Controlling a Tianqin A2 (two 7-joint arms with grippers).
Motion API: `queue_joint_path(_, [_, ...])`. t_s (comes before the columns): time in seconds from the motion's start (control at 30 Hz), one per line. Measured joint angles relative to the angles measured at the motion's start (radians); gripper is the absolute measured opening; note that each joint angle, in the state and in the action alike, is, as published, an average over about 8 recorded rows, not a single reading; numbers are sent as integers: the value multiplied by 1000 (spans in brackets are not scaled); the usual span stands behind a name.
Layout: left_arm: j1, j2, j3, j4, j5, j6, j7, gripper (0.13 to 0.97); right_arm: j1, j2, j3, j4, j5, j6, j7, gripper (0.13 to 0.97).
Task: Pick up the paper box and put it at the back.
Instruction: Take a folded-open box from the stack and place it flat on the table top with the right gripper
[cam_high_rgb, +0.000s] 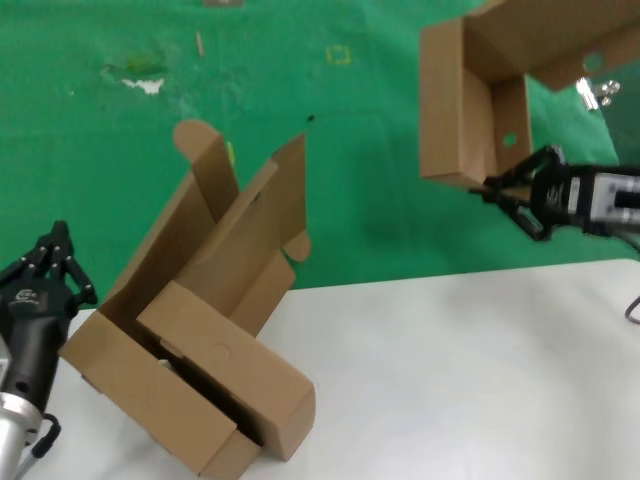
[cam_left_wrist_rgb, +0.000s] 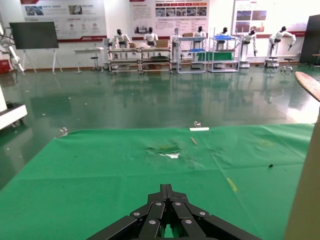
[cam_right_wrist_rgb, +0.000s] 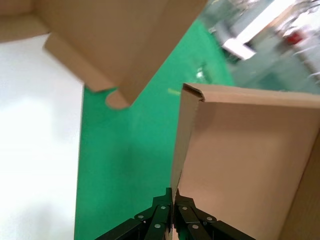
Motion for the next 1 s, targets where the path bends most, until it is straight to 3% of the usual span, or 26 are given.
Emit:
queue_joint_path(0.23, [0, 0, 0, 0, 0, 0, 0, 140, 155, 18, -122, 89, -283, -128, 235, 138])
queue_joint_path(0.5, [0, 0, 0, 0, 0, 0, 0, 140, 278, -51, -229, 54, -519, -325, 420, 138])
queue_joint_path(0.73, [0, 0, 0, 0, 0, 0, 0, 140, 310, -122, -256, -5, -643, -366, 552, 137])
queue_joint_path(1.0, [0, 0, 0, 0, 0, 0, 0, 140, 305, -180, -257, -63, -725, -344, 613, 137])
